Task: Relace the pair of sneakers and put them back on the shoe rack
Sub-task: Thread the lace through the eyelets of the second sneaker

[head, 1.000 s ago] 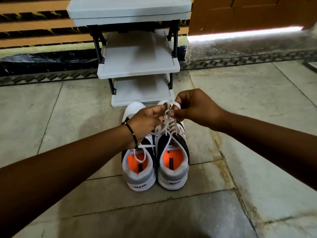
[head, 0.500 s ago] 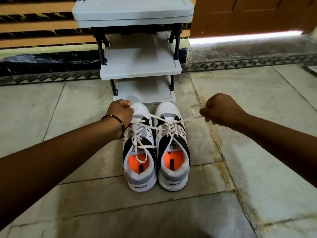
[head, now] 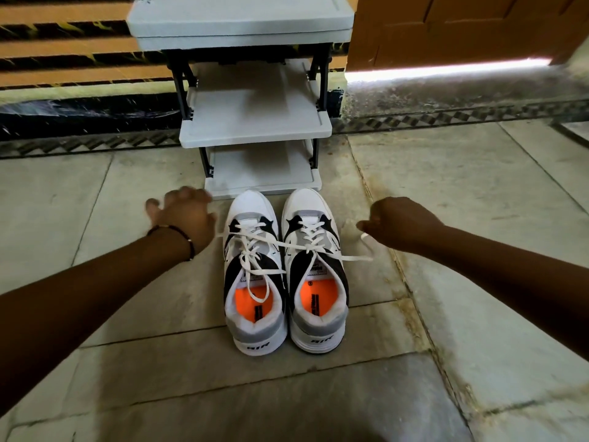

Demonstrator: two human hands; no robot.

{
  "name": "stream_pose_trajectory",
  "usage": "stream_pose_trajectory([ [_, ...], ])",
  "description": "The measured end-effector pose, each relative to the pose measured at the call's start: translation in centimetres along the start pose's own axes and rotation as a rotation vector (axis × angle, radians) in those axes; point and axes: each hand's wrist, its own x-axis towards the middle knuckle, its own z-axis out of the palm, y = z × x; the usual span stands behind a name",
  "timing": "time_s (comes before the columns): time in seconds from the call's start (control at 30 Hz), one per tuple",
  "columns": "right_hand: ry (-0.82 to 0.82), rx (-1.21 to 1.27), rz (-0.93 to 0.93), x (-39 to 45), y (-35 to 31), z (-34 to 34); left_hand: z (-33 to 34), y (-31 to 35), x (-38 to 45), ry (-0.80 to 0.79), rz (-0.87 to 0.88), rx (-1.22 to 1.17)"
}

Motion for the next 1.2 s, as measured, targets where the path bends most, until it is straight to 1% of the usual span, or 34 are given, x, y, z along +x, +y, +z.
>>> stream_pose_trajectory([
  [0.03, -0.003, 0.067, -0.097, -0.3, -0.7, -0.1, -0.2, 1.2, -0.5, 0.036, 0.139, -0.06],
  [0.07, -0.038, 0.143, -0.188, -0.6, -1.6, 0.0, -0.4, 2.5, -1.0, 0.034, 0.28, -0.107],
  [0.1, -0.093, 0.196, -0.252, -1.1, -2.5, 0.2, -0.4, 3.8, -1.5, -0.012, 0.401, -0.122],
  [0.17, -0.167, 0.185, -0.291, -2.0, -3.8, 1.2, -0.2, 6.2, -2.7, -0.15, 0.549, -0.031],
  [0.2, -0.148, 0.16, -0.279, -2.3, -4.3, 1.7, 0.1, 7.2, -3.2, -0.183, 0.585, 0.056],
  [0.27, -0.064, 0.153, -0.246, -2.7, -4.8, 2.2, 0.6, 8.3, -4.0, -0.153, 0.619, 0.184],
  [0.33, -0.021, 0.161, -0.227, -2.7, -5.0, 2.3, 0.5, 8.4, -4.3, -0.077, 0.633, 0.164],
  [0.4, -0.023, 0.159, -0.222, -2.7, -4.8, 2.2, 0.1, 8.2, -4.2, -0.016, 0.652, 0.106],
  [0.47, -0.005, 0.129, -0.261, -2.9, -4.7, 1.8, -0.4, 8.1, -4.3, 0.051, 0.683, 0.13],
  [0.53, 0.035, 0.057, -0.34, -3.0, -4.5, 1.3, -0.8, 7.8, -4.2, 0.109, 0.694, 0.192],
  [0.6, 0.053, -0.028, -0.407, -3.1, -4.5, 1.0, -1.1, 7.1, -3.8, 0.08, 0.664, 0.186],
  [0.63, 0.043, -0.048, -0.413, -3.2, -4.5, 1.0, -1.0, 6.7, -3.5, 0.02, 0.64, 0.133],
  [0.7, -0.003, -0.036, -0.376, -3.2, -4.7, 1.1, -0.9, 6.4, -3.3, -0.169, 0.565, -0.076],
  [0.73, -0.022, -0.022, -0.352, -3.2, -4.7, 1.1, -0.7, 6.5, -3.3, -0.234, 0.537, -0.147],
  [0.77, -0.035, -0.011, -0.336, -3.1, -4.7, 1.2, -0.6, 6.8, -3.4, -0.256, 0.532, -0.171],
  [0.83, -0.053, 0.006, -0.32, -2.9, -4.6, 1.2, -0.5, 7.3, -3.5, -0.256, 0.566, -0.105],
  [0.9, -0.072, 0.021, -0.317, -2.6, -4.6, 1.2, -0.6, 7.6, -3.8, -0.226, 0.635, -0.004],
  [1.0, -0.063, 0.045, -0.326, -2.1, -4.6, 1.0, -1.0, 7.8, -4.0, -0.121, 0.687, 0.04],
  [1.1, -0.03, -0.018, -0.36, -1.9, -4.1, 0.8, -1.2, 7.5, -3.9, -0.024, 0.735, 0.115],
  [1.2, -0.086, -0.034, -0.344, -2.2, -3.7, 1.3, -1.0, 7.1, -3.9, -0.023, 0.741, 0.2],
])
